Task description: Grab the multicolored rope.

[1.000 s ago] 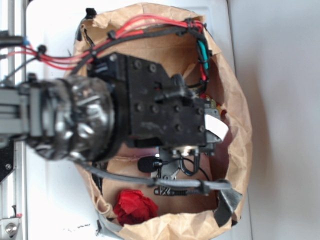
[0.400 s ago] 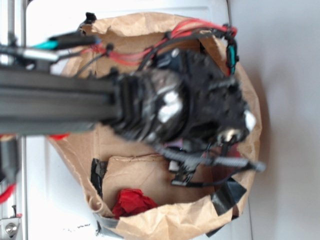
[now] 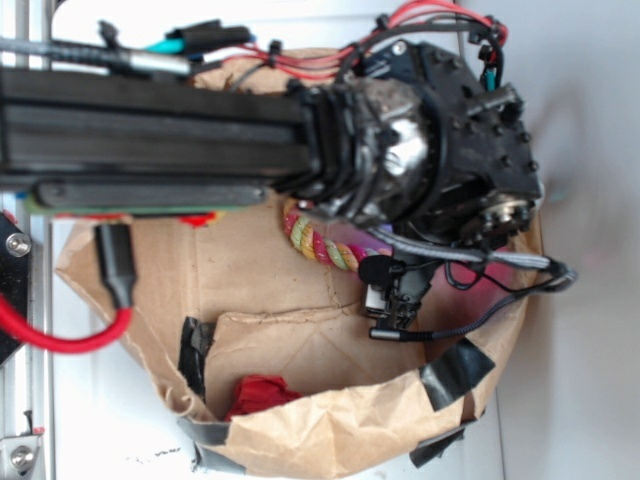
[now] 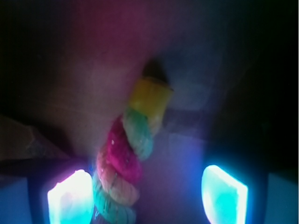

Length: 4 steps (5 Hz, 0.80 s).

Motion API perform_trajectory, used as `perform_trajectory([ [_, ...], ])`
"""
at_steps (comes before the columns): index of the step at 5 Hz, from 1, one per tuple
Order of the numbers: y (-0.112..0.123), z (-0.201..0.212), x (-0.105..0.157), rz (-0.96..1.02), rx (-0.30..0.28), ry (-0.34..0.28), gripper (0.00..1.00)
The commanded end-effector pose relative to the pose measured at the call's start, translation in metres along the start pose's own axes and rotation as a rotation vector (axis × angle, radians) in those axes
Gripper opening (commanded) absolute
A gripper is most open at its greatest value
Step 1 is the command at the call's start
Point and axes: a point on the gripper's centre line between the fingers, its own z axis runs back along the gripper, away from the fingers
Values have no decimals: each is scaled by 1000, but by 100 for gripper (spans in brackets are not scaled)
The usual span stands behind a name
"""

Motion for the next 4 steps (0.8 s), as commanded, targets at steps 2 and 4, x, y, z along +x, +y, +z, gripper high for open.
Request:
perform_trajectory([
  [2,30,26,20,32,54,-69,0],
  [4,26,39,6,93,29,-75,0],
])
